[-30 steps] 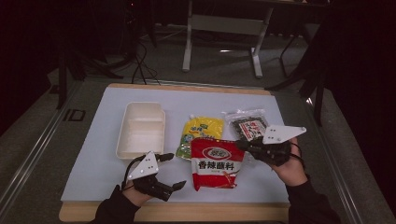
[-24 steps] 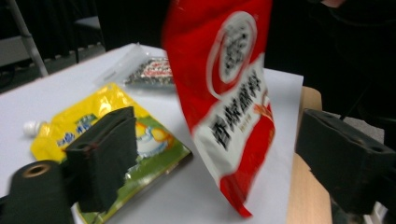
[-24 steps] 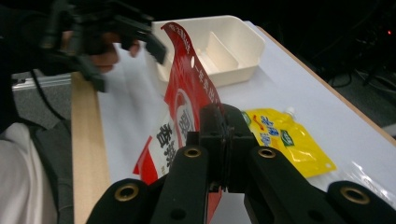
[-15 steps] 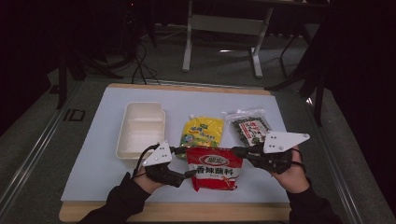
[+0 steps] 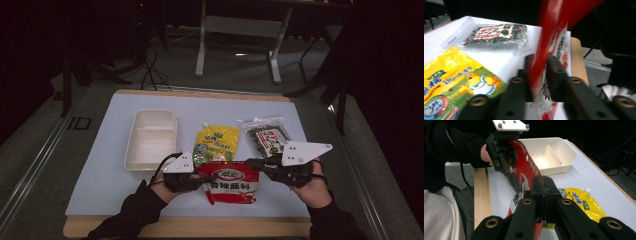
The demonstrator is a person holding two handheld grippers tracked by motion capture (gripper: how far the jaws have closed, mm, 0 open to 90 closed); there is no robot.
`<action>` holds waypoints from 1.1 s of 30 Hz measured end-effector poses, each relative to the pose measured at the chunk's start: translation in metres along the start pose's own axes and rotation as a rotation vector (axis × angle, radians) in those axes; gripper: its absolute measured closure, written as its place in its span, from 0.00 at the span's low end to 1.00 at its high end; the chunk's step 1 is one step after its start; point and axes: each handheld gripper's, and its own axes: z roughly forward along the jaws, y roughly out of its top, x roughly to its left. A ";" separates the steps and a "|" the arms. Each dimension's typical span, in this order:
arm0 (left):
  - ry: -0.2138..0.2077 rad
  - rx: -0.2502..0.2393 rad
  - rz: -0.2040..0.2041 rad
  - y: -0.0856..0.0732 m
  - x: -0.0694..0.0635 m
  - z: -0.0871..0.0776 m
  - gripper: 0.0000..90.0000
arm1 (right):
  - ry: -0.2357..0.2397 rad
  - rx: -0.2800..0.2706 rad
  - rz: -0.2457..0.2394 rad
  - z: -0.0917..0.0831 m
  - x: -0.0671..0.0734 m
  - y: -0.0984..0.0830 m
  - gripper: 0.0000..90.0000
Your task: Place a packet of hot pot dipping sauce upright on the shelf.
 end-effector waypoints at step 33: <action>0.018 -0.048 0.017 0.030 -0.010 -0.020 1.00 | 0.141 0.148 0.099 0.035 -0.013 -0.040 0.99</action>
